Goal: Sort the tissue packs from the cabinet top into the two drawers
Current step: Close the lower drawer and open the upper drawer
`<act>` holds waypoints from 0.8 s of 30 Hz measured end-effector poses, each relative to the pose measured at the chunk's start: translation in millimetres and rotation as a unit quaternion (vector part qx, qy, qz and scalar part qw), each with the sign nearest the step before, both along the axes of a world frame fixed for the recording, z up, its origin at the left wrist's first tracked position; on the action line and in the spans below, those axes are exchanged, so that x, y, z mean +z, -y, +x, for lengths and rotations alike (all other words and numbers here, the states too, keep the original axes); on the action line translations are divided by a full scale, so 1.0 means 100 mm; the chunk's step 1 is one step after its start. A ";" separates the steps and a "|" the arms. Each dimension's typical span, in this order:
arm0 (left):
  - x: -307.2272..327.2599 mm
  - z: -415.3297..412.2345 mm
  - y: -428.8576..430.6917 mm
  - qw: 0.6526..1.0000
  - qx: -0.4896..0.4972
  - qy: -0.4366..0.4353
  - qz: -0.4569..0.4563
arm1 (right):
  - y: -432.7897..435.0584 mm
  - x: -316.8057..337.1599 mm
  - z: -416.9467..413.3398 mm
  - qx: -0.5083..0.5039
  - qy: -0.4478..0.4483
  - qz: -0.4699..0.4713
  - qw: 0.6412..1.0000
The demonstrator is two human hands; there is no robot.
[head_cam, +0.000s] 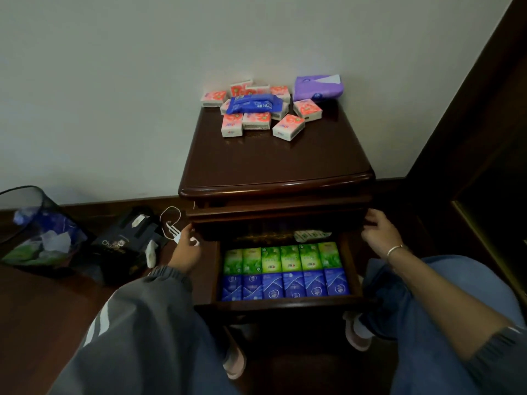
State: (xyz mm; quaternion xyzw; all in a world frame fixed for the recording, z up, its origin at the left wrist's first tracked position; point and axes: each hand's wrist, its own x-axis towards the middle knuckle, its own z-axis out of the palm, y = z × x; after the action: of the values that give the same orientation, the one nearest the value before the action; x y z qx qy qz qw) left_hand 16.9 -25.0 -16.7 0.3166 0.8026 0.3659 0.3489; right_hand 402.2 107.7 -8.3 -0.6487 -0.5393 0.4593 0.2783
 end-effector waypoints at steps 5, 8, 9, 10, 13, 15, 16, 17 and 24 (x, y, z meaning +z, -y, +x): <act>0.29 0.20 0.26 0.965 -0.032 -0.260 -0.011 | 0.36 0.20 -0.03 0.036 0.159 0.127 0.978; 0.37 0.46 0.24 0.912 -0.049 -0.406 0.007 | 0.58 0.24 -0.34 0.076 0.277 0.229 0.930; 0.36 0.54 0.22 0.901 -0.077 -0.427 -0.008 | 0.62 0.25 -0.44 0.107 0.314 0.238 0.913; 0.36 0.61 0.19 0.894 -0.100 -0.436 -0.035 | 0.64 0.24 -0.53 0.140 0.345 0.239 0.897; 0.32 0.67 0.14 0.881 -0.134 -0.442 -0.100 | 0.61 0.24 -0.68 0.174 0.402 0.221 0.871; 0.34 0.59 0.11 0.857 -0.177 -0.472 -0.107 | 0.56 0.27 -0.67 0.172 0.406 0.216 0.871; 0.39 0.56 0.09 0.852 -0.200 -0.473 -0.104 | 0.54 0.29 -0.64 0.181 0.404 0.218 0.870; 0.46 0.52 0.07 0.855 -0.218 -0.460 -0.102 | 0.52 0.32 -0.59 0.196 0.398 0.225 0.868; 0.79 0.39 0.44 0.872 -0.302 -0.370 -0.110 | 0.66 0.54 -0.10 0.283 0.203 0.201 0.916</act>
State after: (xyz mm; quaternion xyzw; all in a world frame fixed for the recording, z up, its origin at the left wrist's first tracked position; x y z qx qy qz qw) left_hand 56.0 -69.3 62.5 0.6156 0.7732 0.0082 0.1521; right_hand 392.7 41.6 45.9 -0.4787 -0.8260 0.2598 0.1456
